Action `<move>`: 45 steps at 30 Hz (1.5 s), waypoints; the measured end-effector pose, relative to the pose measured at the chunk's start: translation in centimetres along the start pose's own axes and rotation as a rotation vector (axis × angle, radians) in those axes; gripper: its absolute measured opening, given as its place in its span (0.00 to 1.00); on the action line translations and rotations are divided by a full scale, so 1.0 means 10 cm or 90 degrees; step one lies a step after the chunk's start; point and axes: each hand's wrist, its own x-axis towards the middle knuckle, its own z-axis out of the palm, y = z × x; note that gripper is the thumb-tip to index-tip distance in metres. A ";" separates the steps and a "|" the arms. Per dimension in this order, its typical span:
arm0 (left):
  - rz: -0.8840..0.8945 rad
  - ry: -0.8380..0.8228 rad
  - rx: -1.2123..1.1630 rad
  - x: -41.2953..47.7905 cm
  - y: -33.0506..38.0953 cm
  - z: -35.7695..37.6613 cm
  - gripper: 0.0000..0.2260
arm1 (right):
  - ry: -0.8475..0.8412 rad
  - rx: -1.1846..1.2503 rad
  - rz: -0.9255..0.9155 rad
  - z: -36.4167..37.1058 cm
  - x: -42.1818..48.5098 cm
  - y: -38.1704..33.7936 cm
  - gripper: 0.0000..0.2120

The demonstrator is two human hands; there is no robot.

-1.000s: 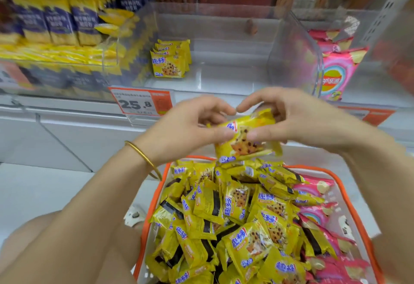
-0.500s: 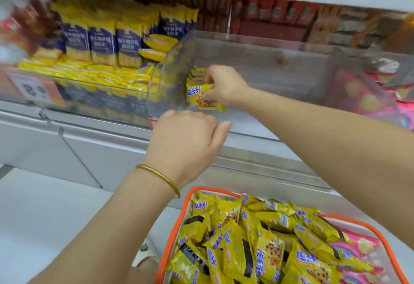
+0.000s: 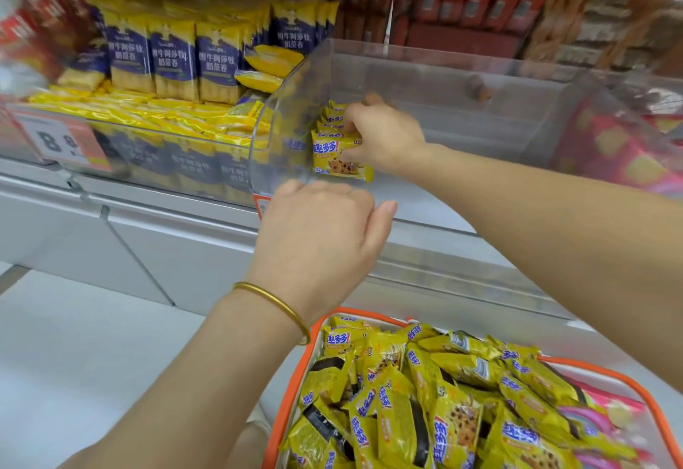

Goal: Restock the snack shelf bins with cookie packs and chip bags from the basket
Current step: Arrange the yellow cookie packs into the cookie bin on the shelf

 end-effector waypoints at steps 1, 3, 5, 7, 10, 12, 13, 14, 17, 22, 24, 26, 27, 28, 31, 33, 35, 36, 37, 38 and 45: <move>0.005 0.006 0.000 0.00 -0.01 0.01 0.18 | 0.005 -0.004 0.002 -0.02 -0.01 0.00 0.22; 0.011 0.004 0.000 -0.01 -0.01 0.01 0.19 | 0.010 -0.002 0.000 -0.10 -0.05 -0.02 0.21; 0.019 0.011 -0.017 0.00 -0.02 -0.02 0.21 | 0.025 0.020 0.001 -0.27 -0.12 -0.05 0.18; 0.040 0.054 -0.040 -0.02 0.01 -0.10 0.19 | 0.067 0.090 0.004 -0.54 -0.33 -0.06 0.12; 0.092 0.131 -0.064 -0.10 0.16 -0.20 0.14 | 0.202 0.248 -0.006 -0.90 -1.12 -0.07 0.04; 0.110 0.129 -0.094 -0.22 0.33 -0.23 0.13 | 0.235 0.329 -0.006 -0.88 -1.85 -0.08 0.02; 0.113 0.112 -0.106 -0.28 0.42 -0.23 0.13 | 0.191 0.334 0.009 -0.75 -2.17 -0.07 0.02; 0.116 0.080 -0.115 -0.33 0.50 -0.20 0.13 | 0.110 0.322 0.037 -0.56 -2.41 -0.02 0.03; 0.113 -0.071 -0.141 -0.45 0.66 -0.05 0.14 | -0.225 0.190 0.118 0.12 -2.76 0.14 0.10; 0.126 -0.243 -0.118 -0.59 0.81 0.24 0.20 | -0.404 0.082 0.120 0.60 -2.81 0.20 0.10; 0.128 -0.267 -0.069 -0.61 0.85 0.28 0.20 | -0.412 0.100 0.125 0.60 -2.80 0.22 0.09; 0.118 -0.286 -0.035 -0.62 0.83 0.31 0.15 | -0.416 0.127 0.137 0.47 -2.78 0.26 0.17; 0.106 -0.308 -0.044 -0.62 0.82 0.32 0.13 | -0.408 0.133 0.138 0.36 -2.77 0.29 0.17; 0.094 -0.346 -0.069 -0.62 0.81 0.33 0.13 | -0.389 0.139 0.137 0.25 -2.77 0.31 0.15; 0.050 -0.496 -0.208 -0.61 0.82 0.31 0.21 | -0.308 0.208 0.164 -0.18 -2.81 0.36 0.15; 0.011 -0.537 -0.307 -0.59 0.85 0.27 0.23 | -0.241 0.301 0.190 -0.42 -2.82 0.39 0.15; -0.016 -0.512 -0.400 -0.53 0.87 0.18 0.17 | -0.207 0.377 0.191 -0.62 -2.80 0.39 0.13; -0.023 -0.483 -0.445 -0.49 0.86 0.11 0.14 | -0.199 0.413 0.188 -0.70 -2.78 0.39 0.13; -0.027 -0.445 -0.485 -0.44 0.84 0.03 0.12 | -0.197 0.454 0.183 -0.79 -2.75 0.37 0.14; -0.034 -0.402 -0.527 -0.38 0.80 -0.06 0.12 | -0.206 0.493 0.174 -0.90 -2.69 0.34 0.18; -0.143 0.132 -0.468 -0.09 0.28 -0.33 0.15 | 0.022 0.483 0.076 -1.50 -1.73 0.20 0.06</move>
